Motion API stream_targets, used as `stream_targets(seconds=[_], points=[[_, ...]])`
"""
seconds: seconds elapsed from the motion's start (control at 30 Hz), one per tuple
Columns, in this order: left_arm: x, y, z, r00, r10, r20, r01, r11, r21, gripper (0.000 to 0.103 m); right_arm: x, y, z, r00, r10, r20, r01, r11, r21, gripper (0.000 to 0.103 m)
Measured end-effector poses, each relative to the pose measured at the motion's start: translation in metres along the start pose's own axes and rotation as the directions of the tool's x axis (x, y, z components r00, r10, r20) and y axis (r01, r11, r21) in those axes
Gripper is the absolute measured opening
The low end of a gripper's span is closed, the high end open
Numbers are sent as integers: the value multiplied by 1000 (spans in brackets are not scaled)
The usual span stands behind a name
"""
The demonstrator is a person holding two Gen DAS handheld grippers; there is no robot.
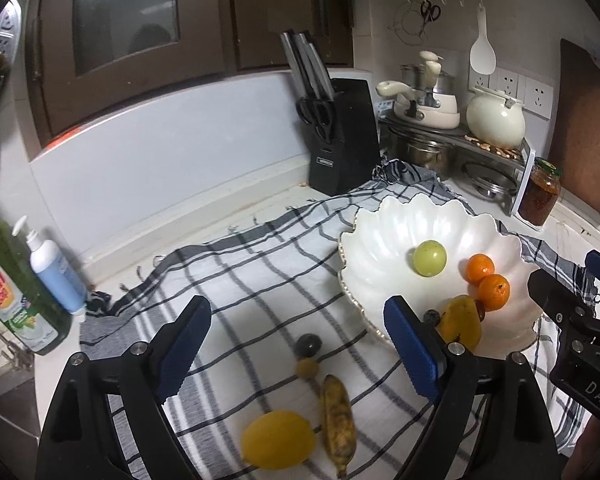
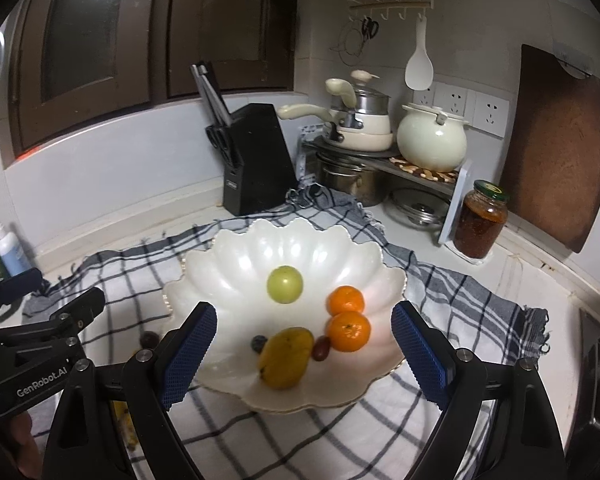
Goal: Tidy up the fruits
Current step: 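Withdraw both tools from the bowl toward the lemon and banana, then grasp the large yellow lemon with the left tool while the right tool grasps the banana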
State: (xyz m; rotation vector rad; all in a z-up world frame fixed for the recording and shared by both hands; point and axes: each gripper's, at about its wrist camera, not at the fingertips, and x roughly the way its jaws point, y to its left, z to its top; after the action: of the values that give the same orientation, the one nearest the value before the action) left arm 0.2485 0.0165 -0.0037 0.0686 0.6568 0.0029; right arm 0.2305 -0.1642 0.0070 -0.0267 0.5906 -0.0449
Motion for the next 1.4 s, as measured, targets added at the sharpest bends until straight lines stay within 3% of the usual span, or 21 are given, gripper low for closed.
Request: stream_targets(seconds=[0.7, 1.4], points=[[-12, 22, -48, 998, 29, -61, -32, 999, -42, 92, -12, 25, -35, 998, 58, -37, -58, 998, -5, 90], [26, 25, -92, 986, -9, -167, -2, 998, -62, 92, 13, 35, -78, 990, 48, -130, -49, 999, -4, 90]])
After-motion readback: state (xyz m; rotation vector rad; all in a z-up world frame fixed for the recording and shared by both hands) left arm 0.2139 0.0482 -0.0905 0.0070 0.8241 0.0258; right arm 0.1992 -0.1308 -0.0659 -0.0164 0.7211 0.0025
